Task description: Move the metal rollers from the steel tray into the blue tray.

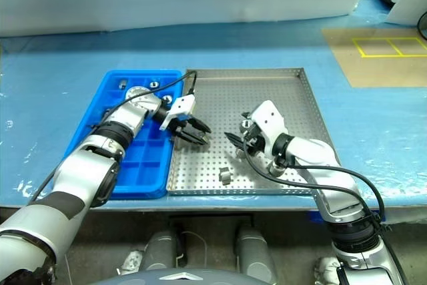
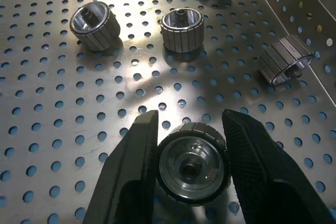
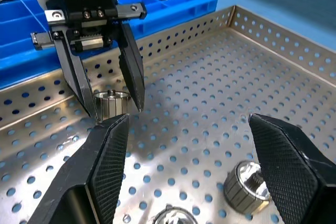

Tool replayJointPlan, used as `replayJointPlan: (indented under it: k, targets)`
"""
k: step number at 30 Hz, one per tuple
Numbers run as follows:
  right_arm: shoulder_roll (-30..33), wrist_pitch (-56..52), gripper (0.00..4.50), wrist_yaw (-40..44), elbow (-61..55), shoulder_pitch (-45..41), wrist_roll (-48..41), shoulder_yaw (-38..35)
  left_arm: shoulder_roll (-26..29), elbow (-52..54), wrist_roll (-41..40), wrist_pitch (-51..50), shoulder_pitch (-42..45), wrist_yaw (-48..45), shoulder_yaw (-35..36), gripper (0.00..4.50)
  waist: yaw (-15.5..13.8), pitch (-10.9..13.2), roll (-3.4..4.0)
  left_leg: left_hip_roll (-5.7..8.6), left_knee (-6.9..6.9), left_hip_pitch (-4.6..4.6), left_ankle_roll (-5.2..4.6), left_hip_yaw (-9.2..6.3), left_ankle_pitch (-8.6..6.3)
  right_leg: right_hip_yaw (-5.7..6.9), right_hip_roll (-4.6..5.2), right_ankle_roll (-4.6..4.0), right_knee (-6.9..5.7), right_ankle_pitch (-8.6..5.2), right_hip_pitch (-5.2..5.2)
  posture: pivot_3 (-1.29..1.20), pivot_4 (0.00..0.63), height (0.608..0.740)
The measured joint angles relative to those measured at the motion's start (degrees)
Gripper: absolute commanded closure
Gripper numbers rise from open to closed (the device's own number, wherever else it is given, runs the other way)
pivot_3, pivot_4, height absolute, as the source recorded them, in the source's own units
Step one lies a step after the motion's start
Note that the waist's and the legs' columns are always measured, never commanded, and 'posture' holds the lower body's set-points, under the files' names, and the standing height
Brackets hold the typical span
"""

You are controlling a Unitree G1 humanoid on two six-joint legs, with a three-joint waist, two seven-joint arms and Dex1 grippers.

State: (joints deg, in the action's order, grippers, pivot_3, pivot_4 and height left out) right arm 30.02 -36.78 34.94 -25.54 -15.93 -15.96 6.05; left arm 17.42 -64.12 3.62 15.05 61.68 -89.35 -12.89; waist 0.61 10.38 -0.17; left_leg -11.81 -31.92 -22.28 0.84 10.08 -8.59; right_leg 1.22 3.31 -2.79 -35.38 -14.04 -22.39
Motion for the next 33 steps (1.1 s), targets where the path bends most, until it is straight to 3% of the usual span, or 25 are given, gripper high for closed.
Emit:
replayJointPlan:
  k: [11,17,21,25,33]
  targets:
    - [3.3,0.3,0.78,7.2,1.3,-3.4,-2.1,0.4,6.5,10.7,-4.2,-1.3,-3.3,-2.3,3.1,2.90,-0.7,0.0,0.02,-0.04,0.06,-0.01,0.02,0.00,0.01,0.02,0.04,0.00,0.01,0.00,-0.02,-0.26,0.150,0.740]
    - [1.7,2.9,0.78,9.4,6.0,-7.0,-1.7,3.5,6.6,19.5,-9.8,-4.5,-5.6,3.7,8.5,2.90,-1.9,0.0,0.03,-0.05,0.10,0.00,0.08,0.02,0.04,0.05,0.05,-0.01,-0.06,0.00,-0.06,-0.17,0.150,0.740]
    - [0.0,4.7,0.78,11.2,8.8,-9.5,-1.1,5.7,7.8,26.9,-12.0,-10.0,-11.0,6.2,9.1,2.90,-2.2,0.0,0.02,-0.05,0.16,-0.23,0.13,-0.01,0.08,0.06,0.04,-0.01,-0.10,0.00,-0.34,-0.09,0.150,0.740]
    - [-1.8,7.6,0.78,14.1,14.1,-13.5,-0.4,7.9,13.2,38.7,-15.0,-17.9,-17.4,8.2,10.5,2.90,-2.8,0.0,0.02,-0.05,0.13,-0.80,0.30,-0.04,0.20,0.18,-0.02,-0.02,-0.40,0.00,-0.98,0.01,0.150,0.740]
    - [-5.6,13.7,0.78,20.9,23.4,-21.3,0.9,10.4,20.2,52.5,-18.0,-24.9,-28.8,15.4,15.4,2.90,-5.4,0.0,0.03,-0.08,0.13,-0.89,0.32,-0.07,0.20,0.31,0.05,-0.02,-0.38,0.00,-0.97,0.16,0.150,0.740]
